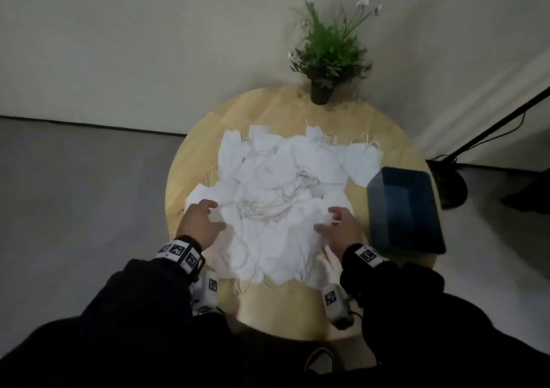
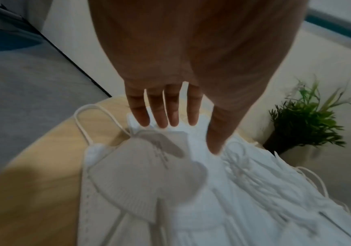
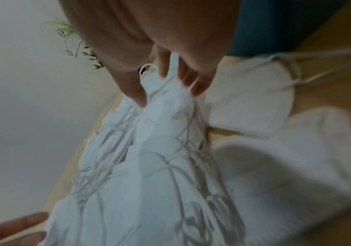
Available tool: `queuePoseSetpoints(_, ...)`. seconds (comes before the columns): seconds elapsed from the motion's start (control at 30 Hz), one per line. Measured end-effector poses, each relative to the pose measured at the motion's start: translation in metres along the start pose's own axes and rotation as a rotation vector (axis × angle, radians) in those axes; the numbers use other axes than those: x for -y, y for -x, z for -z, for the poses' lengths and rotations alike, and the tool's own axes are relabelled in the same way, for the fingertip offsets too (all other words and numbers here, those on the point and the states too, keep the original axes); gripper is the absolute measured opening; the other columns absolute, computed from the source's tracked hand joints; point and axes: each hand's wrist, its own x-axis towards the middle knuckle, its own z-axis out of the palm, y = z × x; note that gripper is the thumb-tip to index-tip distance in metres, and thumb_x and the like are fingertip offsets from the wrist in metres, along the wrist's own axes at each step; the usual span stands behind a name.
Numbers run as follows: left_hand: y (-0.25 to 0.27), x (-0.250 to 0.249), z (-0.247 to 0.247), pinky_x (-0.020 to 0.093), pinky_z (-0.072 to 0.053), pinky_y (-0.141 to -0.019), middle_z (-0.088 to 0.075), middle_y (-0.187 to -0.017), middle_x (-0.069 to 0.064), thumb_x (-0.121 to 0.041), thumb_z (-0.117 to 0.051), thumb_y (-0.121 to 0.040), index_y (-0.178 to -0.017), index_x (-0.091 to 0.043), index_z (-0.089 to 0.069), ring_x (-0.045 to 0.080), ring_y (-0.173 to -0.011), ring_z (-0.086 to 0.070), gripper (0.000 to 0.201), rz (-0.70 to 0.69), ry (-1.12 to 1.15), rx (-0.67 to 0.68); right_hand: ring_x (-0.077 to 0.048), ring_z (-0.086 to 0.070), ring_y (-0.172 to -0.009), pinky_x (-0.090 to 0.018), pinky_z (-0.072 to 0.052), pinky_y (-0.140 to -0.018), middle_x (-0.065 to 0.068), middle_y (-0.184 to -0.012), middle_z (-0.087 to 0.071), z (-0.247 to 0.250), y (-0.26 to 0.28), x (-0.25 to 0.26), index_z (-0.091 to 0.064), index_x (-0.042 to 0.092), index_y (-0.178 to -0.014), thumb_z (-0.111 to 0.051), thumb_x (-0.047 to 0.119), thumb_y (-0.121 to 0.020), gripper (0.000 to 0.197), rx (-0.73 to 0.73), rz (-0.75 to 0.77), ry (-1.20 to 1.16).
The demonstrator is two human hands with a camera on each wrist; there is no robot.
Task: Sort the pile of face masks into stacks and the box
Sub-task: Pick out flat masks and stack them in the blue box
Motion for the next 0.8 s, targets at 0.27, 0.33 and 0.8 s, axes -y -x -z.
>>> queuePoseSetpoints(0.27,-0.018,0.018,-0.016,0.034,-0.051,-0.078,-0.063,-0.104,-0.004,-0.044,-0.093,-0.067,-0.120,-0.030,-0.053,0.020,-0.093,-0.063,0.068,-0.110,-0.169,-0.057,-0.032,-0.059,-0.122,-0.045,-0.046,-0.109,-0.005,-0.124,-0.069,-0.016,-0.049,-0.024,-0.063,0.026,-0.129,-0.083,0.025,-0.077,0.056,-0.203,0.094,0.139)
queuePoseSetpoints(0.33,-0.008,0.011,-0.007,0.031,-0.050,-0.078,-0.069,-0.104,0.000,-0.035,-0.091,-0.073,-0.113,-0.025,-0.066,0.019,-0.091,-0.063,0.049,-0.188,-0.117,-0.119,-0.028,-0.071,-0.101,-0.041,-0.057,-0.096,0.001,-0.093,-0.075,-0.012,-0.042,-0.029,-0.074,0.024,-0.087,-0.081,0.018,-0.075,0.015,-0.212,0.166,0.026)
queuePoseSetpoints(0.8,0.129,-0.093,0.041,0.035,-0.056,-0.074,-0.076,-0.090,0.003,-0.020,-0.068,-0.087,-0.094,-0.028,-0.070,0.027,-0.084,-0.072,0.011,-0.649,0.454,-0.194,-0.020,-0.065,-0.084,-0.029,-0.045,-0.064,-0.004,-0.099,-0.073,0.018,0.083,-0.009,-0.071,0.015,-0.094,-0.077,0.024,-0.090,0.012,-0.005,0.348,0.065)
